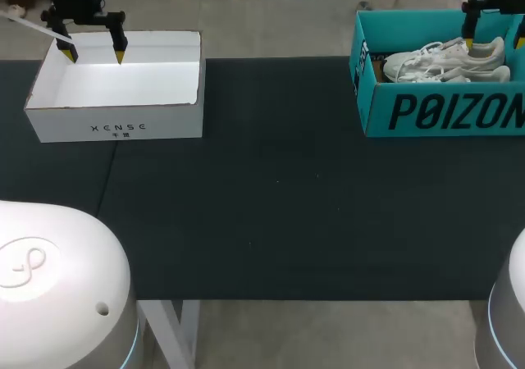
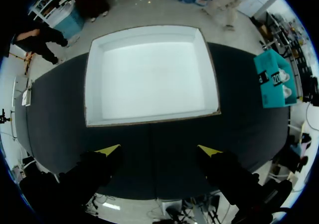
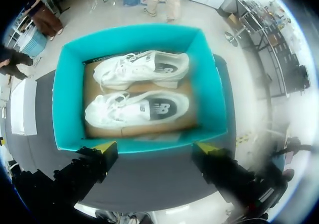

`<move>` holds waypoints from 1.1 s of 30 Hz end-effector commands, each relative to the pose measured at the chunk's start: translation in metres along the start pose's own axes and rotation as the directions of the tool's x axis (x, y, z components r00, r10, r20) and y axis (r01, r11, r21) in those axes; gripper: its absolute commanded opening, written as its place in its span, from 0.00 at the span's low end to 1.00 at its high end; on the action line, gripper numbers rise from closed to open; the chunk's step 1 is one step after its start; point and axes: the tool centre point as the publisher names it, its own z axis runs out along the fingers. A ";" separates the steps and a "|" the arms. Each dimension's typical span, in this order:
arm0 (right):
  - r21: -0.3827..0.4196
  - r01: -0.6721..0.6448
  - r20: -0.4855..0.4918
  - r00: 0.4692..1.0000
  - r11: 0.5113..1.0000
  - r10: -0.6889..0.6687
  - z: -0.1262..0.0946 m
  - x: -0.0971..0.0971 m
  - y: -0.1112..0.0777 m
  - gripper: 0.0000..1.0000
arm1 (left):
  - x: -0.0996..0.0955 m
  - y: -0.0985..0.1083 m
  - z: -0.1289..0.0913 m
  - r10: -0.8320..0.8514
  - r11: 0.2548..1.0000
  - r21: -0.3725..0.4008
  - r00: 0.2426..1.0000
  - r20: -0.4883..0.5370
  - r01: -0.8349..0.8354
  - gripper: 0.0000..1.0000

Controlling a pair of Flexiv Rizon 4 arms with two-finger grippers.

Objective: Take the shoe out of the shoebox, open the shoe tongue, remove and reinsert the insole, then place the shoe into the shoebox

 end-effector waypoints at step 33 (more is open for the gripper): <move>-0.005 0.000 -0.020 1.000 1.000 0.000 0.004 -0.010 0.013 1.00 | 0.000 0.000 -0.001 0.000 1.000 0.000 1.000 0.002 0.000 1.00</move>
